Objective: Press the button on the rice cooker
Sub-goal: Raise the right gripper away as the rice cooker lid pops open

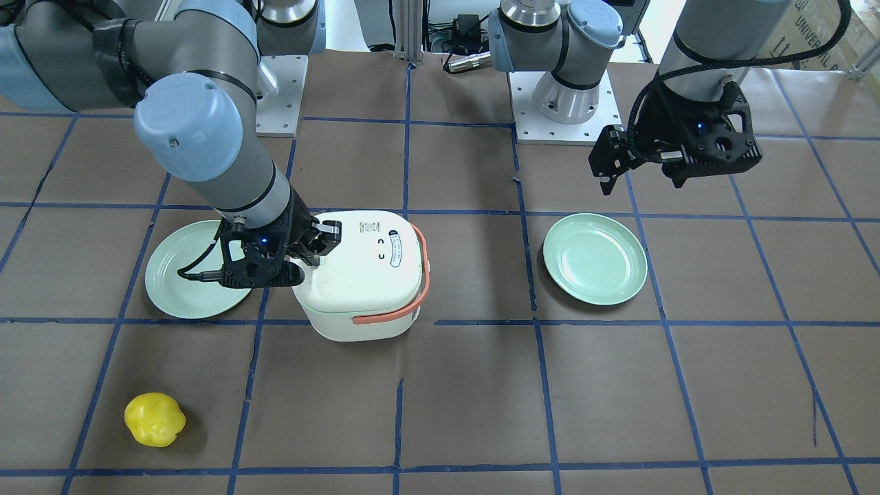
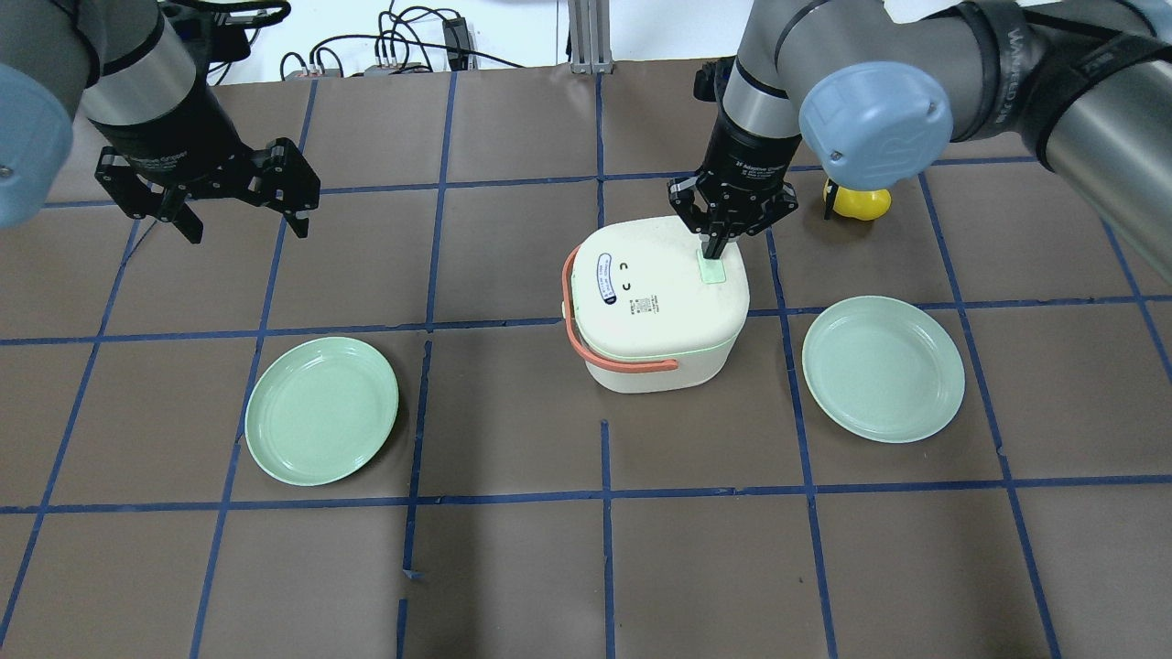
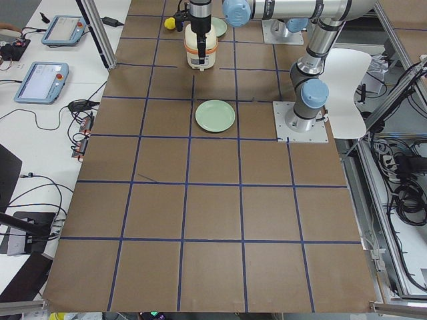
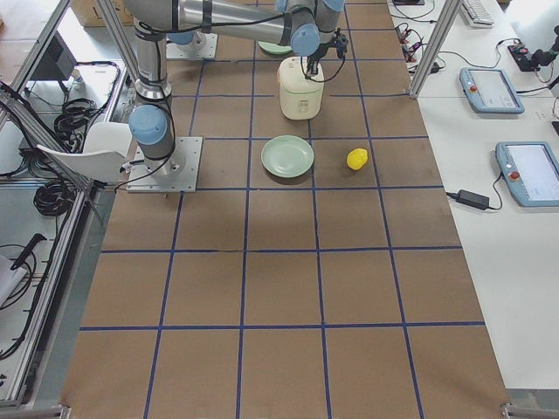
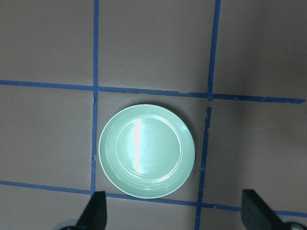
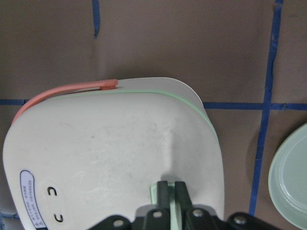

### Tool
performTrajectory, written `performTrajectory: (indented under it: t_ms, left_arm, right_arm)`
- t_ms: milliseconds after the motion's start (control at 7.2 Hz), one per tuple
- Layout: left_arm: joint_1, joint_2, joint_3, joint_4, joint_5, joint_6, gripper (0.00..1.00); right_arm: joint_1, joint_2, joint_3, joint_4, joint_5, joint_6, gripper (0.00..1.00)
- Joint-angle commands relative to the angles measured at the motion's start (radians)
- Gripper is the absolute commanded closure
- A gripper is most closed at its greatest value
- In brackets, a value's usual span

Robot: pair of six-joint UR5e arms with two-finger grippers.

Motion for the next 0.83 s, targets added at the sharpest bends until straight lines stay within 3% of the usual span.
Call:
performTrajectory:
  t_ms: [0,278,694]
  left_arm:
    - [0.000,0.000,0.000,0.000,-0.001,0.000,0.00]
    - [0.000,0.000,0.000,0.000,-0.001,0.000,0.00]
    - [0.000,0.000,0.000,0.000,-0.001,0.000,0.00]
  right_arm:
    - [0.003,-0.064,-0.091,0.091,-0.001,0.089,0.42]
    - [-0.022,-0.072,-0.203,0.136,-0.053,0.060,0.07]
    - [-0.109,-0.087,-0.197,0.146,-0.138,-0.168,0.05]
